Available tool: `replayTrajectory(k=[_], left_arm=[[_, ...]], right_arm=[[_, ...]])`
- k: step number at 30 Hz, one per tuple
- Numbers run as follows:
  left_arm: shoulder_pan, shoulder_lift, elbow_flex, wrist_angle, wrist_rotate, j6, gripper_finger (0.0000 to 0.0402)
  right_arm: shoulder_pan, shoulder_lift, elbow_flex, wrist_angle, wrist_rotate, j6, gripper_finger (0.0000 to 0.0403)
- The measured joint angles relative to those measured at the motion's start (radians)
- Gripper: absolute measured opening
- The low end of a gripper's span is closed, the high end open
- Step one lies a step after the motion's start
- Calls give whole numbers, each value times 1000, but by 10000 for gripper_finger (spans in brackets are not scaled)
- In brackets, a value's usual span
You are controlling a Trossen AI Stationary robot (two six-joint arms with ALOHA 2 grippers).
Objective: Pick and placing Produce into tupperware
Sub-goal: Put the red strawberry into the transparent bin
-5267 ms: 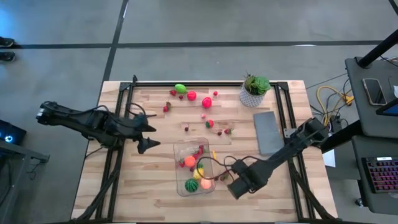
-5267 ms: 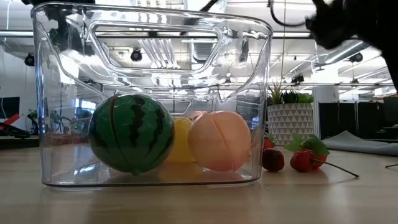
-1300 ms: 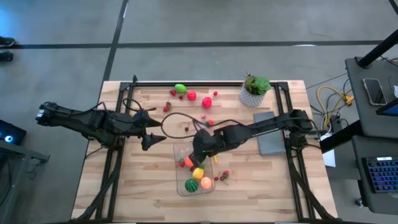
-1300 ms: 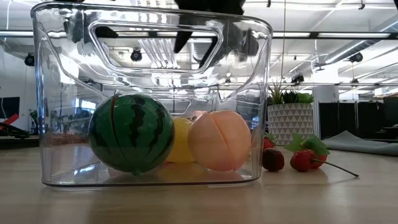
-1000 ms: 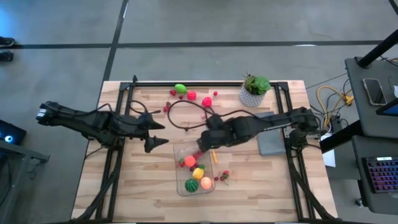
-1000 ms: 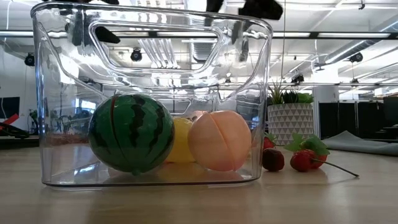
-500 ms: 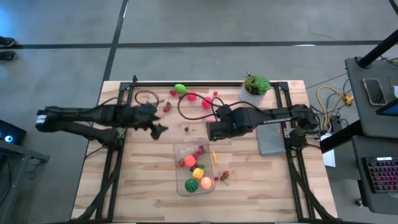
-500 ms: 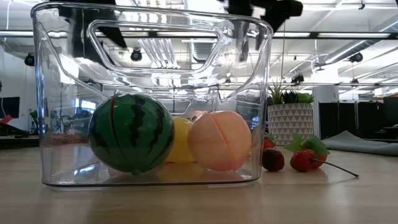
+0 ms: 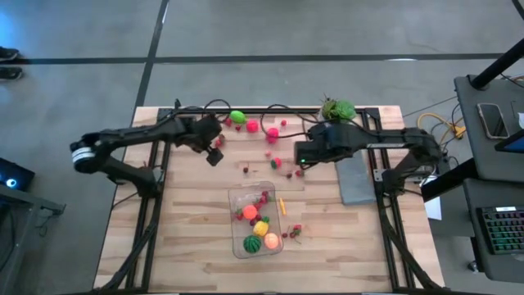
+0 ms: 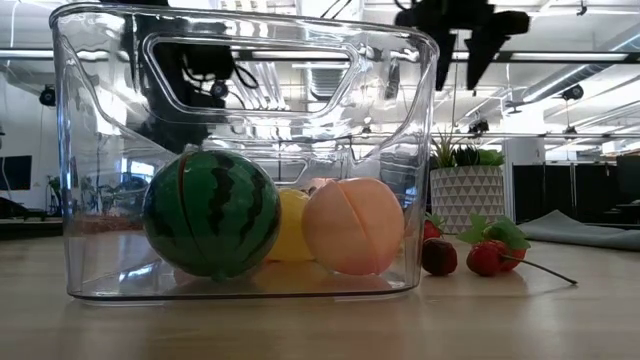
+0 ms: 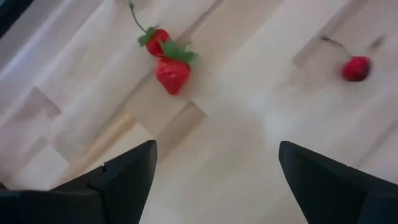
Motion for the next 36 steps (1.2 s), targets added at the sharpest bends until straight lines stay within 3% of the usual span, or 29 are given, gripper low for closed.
replayTrajectory(k=[9,18,24,36], left_arm=[[105,189,115,17,16,94,322],[138,333,138,33,52,133,322],[147,400,141,63,53,162,322],[192,402,140,129,45,182,316]], right_arm=[[-1,-201,-193,42,23,108,258],[0,-326,-349,111,24,153,254],[-1,-358,-418,139,24,173,249],[-1,-354,-432,169,24,173,247]])
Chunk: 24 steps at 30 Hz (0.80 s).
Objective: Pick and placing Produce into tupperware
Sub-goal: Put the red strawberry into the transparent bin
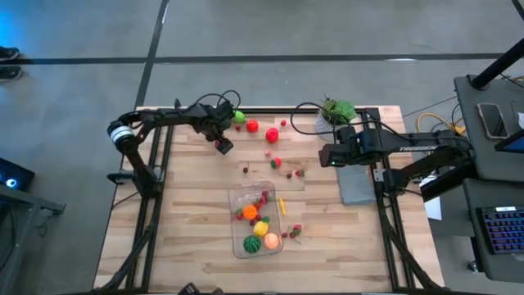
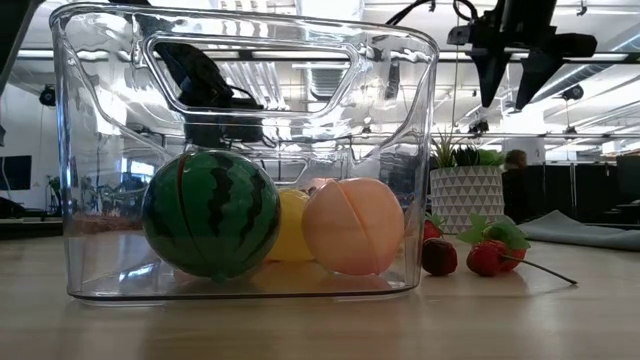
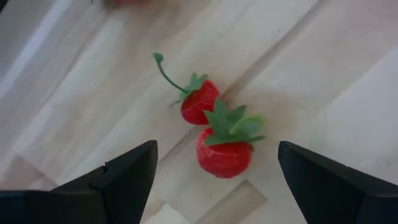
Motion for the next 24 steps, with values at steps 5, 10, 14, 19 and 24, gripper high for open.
replayTrajectory(k=[5,10,14,19,24], left_arm=[[5,13,-3,-1,7,16,279],[5,24,-4,5,7,22,244],[5,48,-5,6,8,26,231],[5,70,-4,7,26,26,216],[5,63,-7,16,29,25,186]], right_arm=[[0,0,0,2,0,-2,247],[0,0,0,8,0,-3,244],[0,0,0,14,0,-3,244],[0,1,0,17,0,-3,242],[0,1,0,17,0,-3,242]])
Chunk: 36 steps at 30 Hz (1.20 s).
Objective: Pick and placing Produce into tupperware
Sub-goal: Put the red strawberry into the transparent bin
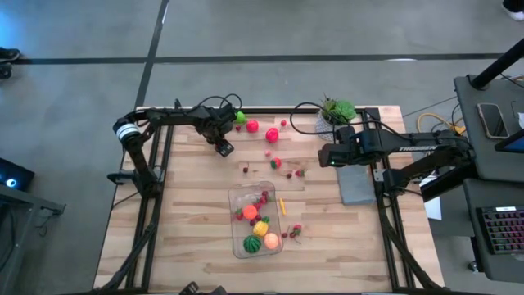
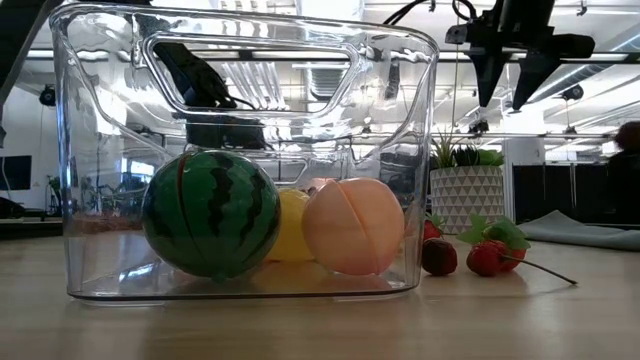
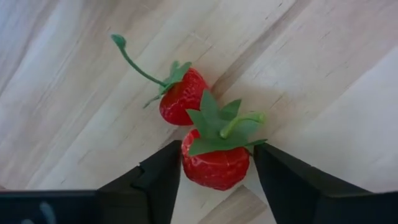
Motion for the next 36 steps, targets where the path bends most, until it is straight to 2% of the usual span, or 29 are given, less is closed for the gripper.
replayTrajectory(k=[8,15,19,22,24,27,31,33,36], left_arm=[[0,-6,-1,36,-8,-3,135],[-3,-12,0,-31,10,-10,126],[-36,-64,-1,-97,147,-10,125],[-95,-156,-1,-94,279,-24,126],[-157,-229,-1,-67,313,-61,131],[-261,-350,-1,-21,301,-106,135],[-405,-484,-1,9,156,-192,137],[-471,-534,-1,21,105,-234,137],[-558,-575,-3,54,100,-327,138]], right_arm=[[0,0,0,3,2,0,240],[0,0,0,3,3,0,237],[0,0,0,6,2,0,240],[0,0,-1,17,0,3,238],[0,0,-1,39,-6,4,236],[0,0,-1,86,-53,11,236],[16,0,-1,163,-142,12,237],[35,0,-1,193,-149,29,237],[64,0,0,210,-152,72,237]])
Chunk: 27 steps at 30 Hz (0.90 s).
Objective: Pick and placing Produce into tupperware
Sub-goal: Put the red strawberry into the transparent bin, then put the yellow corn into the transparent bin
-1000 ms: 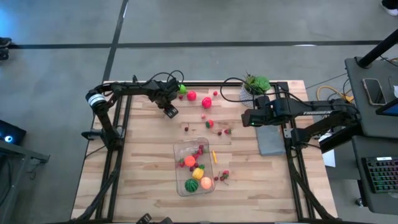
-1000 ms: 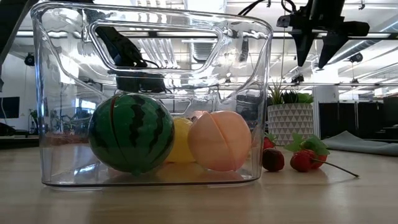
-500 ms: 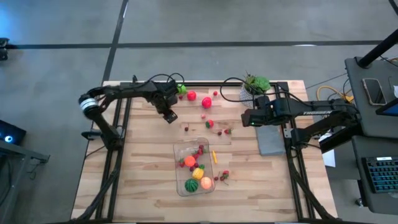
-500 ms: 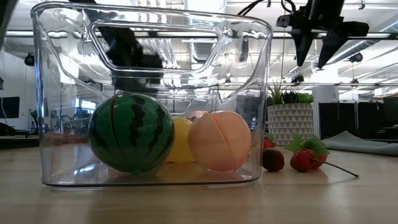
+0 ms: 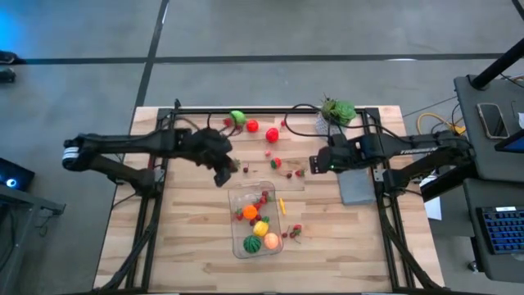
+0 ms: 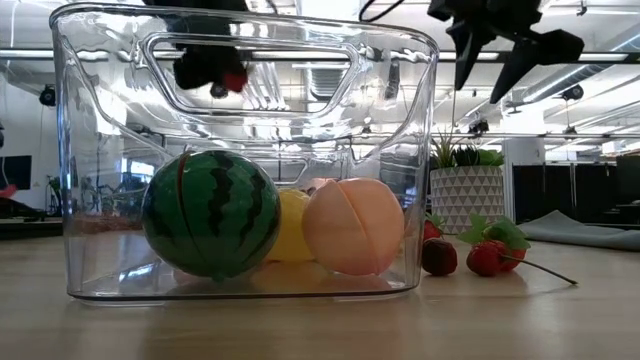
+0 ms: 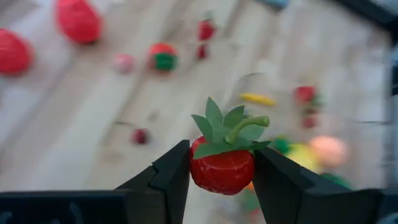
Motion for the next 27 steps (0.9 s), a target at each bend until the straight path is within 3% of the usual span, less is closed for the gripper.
replayTrajectory(k=[5,10,16,20,27], left_arm=[[-134,16,-29,123,4,-103,138],[-266,121,-45,150,1,-130,139],[-361,223,-40,143,-145,-132,145],[-373,259,-34,145,-209,-156,171],[-373,283,-31,148,-213,-291,231]], right_arm=[[53,0,0,-6,-12,90,237],[119,0,0,-5,-37,192,236],[230,10,1,-2,-71,220,240],[297,47,1,5,-93,131,247],[396,141,0,100,-61,-199,254]])
